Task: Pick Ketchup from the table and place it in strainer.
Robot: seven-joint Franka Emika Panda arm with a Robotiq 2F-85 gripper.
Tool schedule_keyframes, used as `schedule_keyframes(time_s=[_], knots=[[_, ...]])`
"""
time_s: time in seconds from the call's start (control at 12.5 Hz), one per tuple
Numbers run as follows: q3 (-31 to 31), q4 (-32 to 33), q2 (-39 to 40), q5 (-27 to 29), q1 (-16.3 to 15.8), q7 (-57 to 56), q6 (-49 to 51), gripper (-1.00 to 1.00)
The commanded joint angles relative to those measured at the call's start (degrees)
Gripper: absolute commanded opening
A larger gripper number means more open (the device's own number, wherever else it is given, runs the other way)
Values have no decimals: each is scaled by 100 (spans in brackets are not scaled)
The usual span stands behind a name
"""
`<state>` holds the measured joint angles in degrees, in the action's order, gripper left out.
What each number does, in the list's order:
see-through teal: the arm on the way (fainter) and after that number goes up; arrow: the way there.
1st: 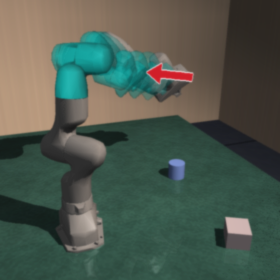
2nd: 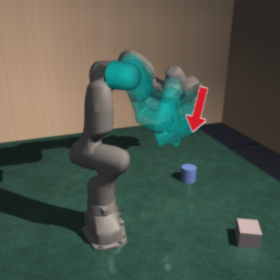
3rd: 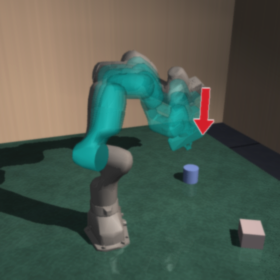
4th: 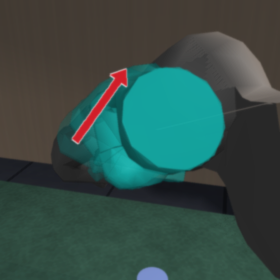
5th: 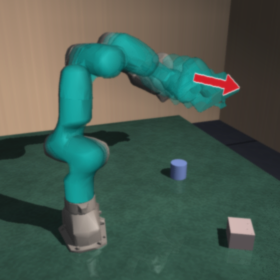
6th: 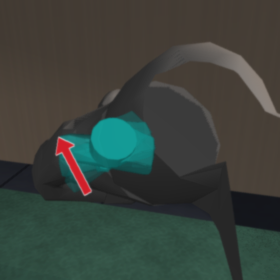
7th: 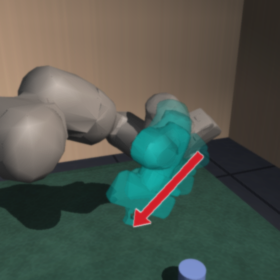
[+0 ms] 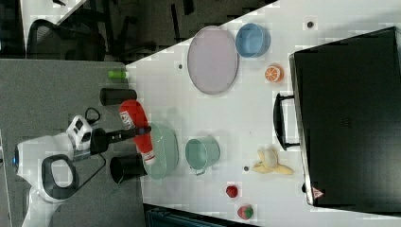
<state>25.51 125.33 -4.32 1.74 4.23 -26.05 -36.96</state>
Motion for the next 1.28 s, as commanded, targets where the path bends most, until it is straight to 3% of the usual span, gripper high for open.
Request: schedule_keyframes(time_s=[0.08,0.4,0.64,0.72,0.96,1.28], knots=[[667,-35,410,6,-336,1694,118,25],[1370,-54,1126,-4,-436,2874,-816,25],[1513,-56,1858,-20,-579,3426,-1715,25],[1506,-48,2087,-120,-624,3430,-1896,33],[1465,-54,2686,-478,-677,3452,-2255,100],[1435,-71,2439,-476,-572,3833,-2317,100]])
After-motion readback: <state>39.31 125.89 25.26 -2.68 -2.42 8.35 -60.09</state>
